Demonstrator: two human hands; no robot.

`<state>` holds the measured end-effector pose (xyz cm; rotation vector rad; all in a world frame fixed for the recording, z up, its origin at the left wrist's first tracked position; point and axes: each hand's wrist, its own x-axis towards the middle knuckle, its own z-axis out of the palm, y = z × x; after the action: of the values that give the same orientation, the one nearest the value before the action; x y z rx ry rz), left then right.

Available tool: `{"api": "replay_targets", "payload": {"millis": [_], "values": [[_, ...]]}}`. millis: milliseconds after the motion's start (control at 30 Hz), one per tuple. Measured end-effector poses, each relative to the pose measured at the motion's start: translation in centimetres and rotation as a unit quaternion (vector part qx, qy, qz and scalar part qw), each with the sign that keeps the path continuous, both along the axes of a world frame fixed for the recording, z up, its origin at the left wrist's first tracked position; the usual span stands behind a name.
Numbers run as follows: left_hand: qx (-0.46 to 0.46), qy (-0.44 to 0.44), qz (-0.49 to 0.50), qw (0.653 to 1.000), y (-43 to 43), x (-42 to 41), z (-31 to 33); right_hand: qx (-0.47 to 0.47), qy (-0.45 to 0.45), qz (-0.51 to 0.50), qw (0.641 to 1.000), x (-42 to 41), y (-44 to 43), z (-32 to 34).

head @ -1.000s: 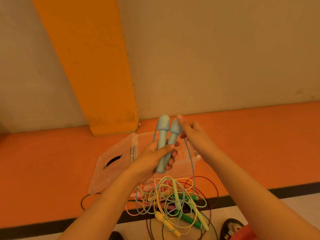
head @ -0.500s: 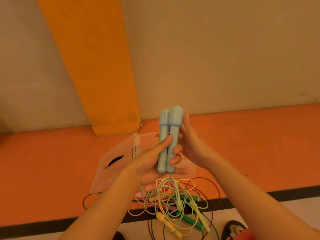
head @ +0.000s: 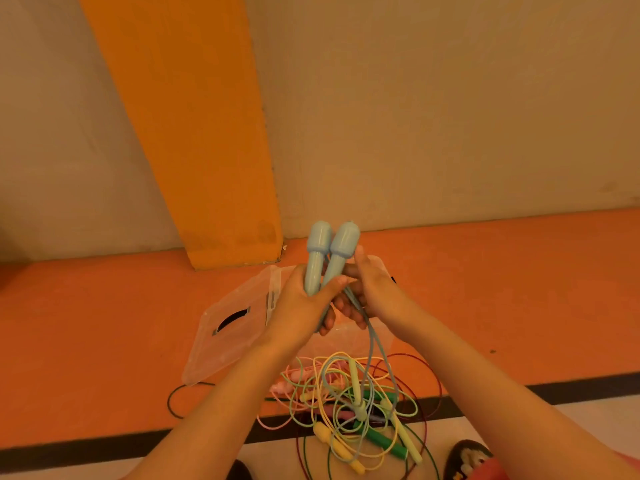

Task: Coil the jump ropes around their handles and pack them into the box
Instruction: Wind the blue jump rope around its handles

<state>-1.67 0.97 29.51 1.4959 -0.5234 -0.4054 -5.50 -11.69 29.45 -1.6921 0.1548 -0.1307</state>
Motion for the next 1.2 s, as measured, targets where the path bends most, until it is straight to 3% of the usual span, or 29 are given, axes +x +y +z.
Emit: {"api": "replay_targets", "payload": {"millis": [200,467,667,767,900,1000,1200], "values": [[-0.022,0.026,0.052,0.998,-0.2,0.3,0.0,-0.061,0.036,0.017,0.997,-0.6,1.0,-0.1],[-0.062,0.135,-0.009,0.989,0.6,0.9,0.1,-0.123,0.015,0.039,0.992,-1.2,0.4,0.2],[-0.117,0.186,0.001,0.976,1.8,2.6,0.5,-0.175,0.031,0.064,0.982,-1.9,-0.9,-1.2],[-0.072,0.164,0.060,0.982,2.3,3.2,0.1,-0.204,0.009,0.004,0.979,-1.9,-1.8,-0.9],[0.068,0.071,0.105,0.990,2.1,3.3,-1.4,-0.297,-0.018,-0.027,0.954,-1.7,-3.0,0.3],[0.130,0.078,0.042,0.988,1.9,3.2,-2.1,-0.325,-0.090,-0.033,0.941,-1.4,-3.5,0.8],[0.186,0.118,-0.174,0.960,2.2,1.8,-1.3,-0.320,-0.189,-0.022,0.928,-1.1,-3.2,1.3]]}}
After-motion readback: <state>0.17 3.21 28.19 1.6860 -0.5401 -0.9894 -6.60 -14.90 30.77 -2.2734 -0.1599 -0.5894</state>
